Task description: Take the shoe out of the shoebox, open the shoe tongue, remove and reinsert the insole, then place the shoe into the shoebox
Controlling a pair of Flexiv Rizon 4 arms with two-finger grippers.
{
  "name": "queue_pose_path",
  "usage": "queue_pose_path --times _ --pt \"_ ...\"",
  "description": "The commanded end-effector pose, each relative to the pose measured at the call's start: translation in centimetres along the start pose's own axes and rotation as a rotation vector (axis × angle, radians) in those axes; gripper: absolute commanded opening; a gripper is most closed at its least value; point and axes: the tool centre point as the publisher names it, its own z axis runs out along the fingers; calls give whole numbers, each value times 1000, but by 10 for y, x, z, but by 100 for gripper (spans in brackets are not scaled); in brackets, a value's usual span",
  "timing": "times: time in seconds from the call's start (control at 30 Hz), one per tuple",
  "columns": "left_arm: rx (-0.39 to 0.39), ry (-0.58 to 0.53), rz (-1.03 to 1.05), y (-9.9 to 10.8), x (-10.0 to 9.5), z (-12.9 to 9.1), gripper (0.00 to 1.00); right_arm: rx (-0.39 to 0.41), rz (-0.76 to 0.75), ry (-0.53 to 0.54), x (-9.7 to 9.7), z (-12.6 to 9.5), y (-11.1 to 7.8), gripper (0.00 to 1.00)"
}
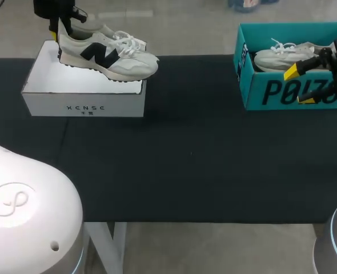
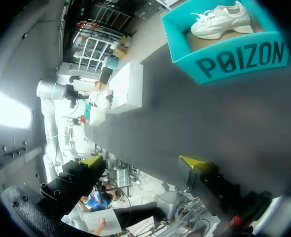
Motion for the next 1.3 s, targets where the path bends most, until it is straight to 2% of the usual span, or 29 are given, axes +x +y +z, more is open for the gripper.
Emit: queue_pose_path --times 0.03,0.1,0.27,0.43,0.67,0.87,1.03,1.3 --pt "8 -2 -49 12 24 15 0 0 1 -2 0 0 0 100" --pt "15 5 -77 21 36 23 0 0 1 -2 0 0 0 100" --pt "20 10 -140 36 52 38 0 0 1 -2 0 0 0 100" --pt "4 -24 -157 44 69 49 0 0 1 -2 0 0 0 100" --pt "-11 -11 -133 47 88 68 0 0 1 -2 0 0 0 100" --pt "-16 10 -98 38 84 83 0 0 1 -2 0 0 0 100" --pt "-2 -45 -97 38 87 108 0 0 1 -2 0 0 0 100" --pt "-1 -55 -112 28 77 126 0 0 1 -2 0 0 0 100"
